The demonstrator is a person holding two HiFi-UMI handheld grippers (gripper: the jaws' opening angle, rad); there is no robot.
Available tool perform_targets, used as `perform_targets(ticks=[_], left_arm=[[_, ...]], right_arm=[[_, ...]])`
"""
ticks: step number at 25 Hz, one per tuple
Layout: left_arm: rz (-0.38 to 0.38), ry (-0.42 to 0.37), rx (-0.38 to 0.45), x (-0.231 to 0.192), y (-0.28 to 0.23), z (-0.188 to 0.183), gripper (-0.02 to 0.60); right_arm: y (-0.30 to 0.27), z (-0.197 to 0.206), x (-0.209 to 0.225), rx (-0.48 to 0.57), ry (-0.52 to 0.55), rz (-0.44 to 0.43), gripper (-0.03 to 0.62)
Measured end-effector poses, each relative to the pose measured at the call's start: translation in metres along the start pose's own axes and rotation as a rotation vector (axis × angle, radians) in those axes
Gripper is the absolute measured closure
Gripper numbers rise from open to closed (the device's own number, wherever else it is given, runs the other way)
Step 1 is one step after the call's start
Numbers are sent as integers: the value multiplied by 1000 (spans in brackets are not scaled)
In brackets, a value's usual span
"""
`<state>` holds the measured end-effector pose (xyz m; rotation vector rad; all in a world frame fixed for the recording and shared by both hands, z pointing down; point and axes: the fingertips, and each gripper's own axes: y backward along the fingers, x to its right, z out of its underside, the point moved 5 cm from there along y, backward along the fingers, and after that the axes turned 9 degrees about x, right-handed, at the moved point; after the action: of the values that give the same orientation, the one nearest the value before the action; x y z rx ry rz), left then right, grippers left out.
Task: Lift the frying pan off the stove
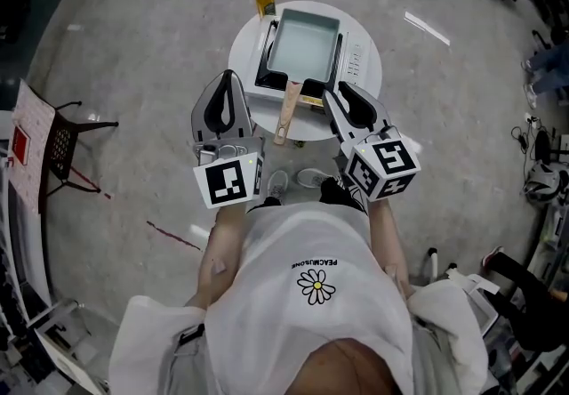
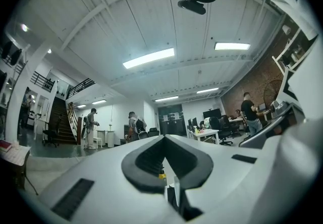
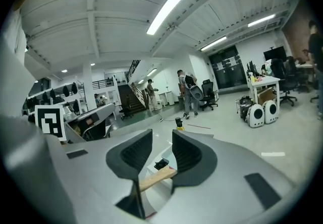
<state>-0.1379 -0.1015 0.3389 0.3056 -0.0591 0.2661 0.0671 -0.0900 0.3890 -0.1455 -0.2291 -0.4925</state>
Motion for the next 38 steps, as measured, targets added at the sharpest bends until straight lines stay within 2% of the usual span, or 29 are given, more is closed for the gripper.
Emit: perform_targets(ticks=[6,9,13,14,16,19,22,32,38], left_arm=[[1,2,-22,0,-1,7,583],[0,3,-30,-1,-1,10,583],[-6,5,-49,-1,-1,13,583],[-7,5,-56,-2,-1,14,581],[-12,-3,-57,-5,0,15,583],[-24,-13,-65,-9,0,16,581],[-32,-21,-76,-12,1,18,581],[-68,-49,-119,-20,10,24,583],[-85,-55,-130,-22,13,24,581]], right_arm=[[-7,18,5,-70,-67,-5,422],[-13,29,7,-98,-135,-23,358],[-23,46,9,-125,-311,-68,301],[-25,51,9,-131,-376,-88,300],[-31,62,7,-140,-537,-140,250],[-39,77,8,-139,-760,-183,246],[-44,98,14,-158,-899,-175,246],[-62,160,26,-244,-1270,-194,247],[-70,180,21,-282,-1417,-228,250]])
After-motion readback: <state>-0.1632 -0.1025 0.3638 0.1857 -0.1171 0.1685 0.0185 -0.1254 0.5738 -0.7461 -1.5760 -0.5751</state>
